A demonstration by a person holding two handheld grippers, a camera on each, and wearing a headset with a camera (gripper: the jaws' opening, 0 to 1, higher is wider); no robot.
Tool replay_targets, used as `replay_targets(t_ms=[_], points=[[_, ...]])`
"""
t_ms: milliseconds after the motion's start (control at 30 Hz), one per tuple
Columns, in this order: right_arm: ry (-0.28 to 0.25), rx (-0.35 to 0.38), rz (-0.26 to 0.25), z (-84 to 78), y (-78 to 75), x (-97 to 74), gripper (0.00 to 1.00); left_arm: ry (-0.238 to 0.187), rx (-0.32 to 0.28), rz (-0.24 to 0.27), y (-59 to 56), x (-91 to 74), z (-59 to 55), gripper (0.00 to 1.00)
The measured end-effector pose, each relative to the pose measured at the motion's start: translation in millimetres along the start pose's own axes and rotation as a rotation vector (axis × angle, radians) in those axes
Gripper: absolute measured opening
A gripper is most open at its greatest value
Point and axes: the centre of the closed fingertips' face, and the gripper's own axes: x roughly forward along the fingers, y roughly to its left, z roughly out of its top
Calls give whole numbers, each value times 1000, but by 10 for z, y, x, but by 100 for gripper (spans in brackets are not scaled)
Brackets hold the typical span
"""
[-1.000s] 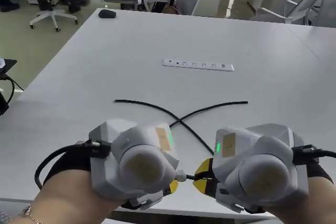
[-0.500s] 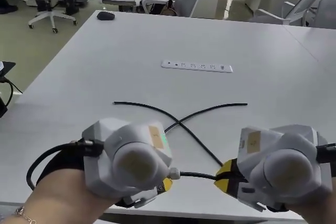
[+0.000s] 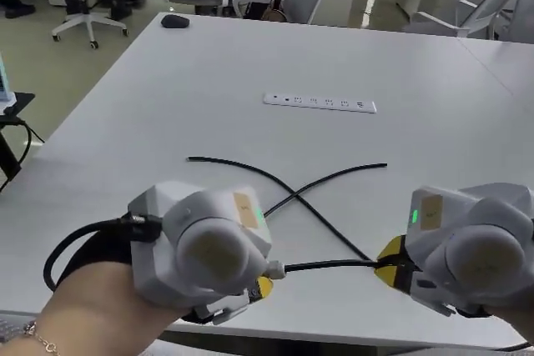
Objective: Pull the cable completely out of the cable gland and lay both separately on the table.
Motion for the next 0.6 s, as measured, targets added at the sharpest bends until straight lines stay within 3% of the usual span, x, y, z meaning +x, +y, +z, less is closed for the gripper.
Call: replay_targets(t_ms=[433,533,600], points=[[71,41,-79,-392,-238,-118,4,7,0,-1,-47,-15,-27,17],[68,72,-88,-476,-269,-128,5,9,0,2,-51,-23,-32,17],[48,135,-97,-533,-289,-125,5,8,0,3,-70,-31,-26,17]])
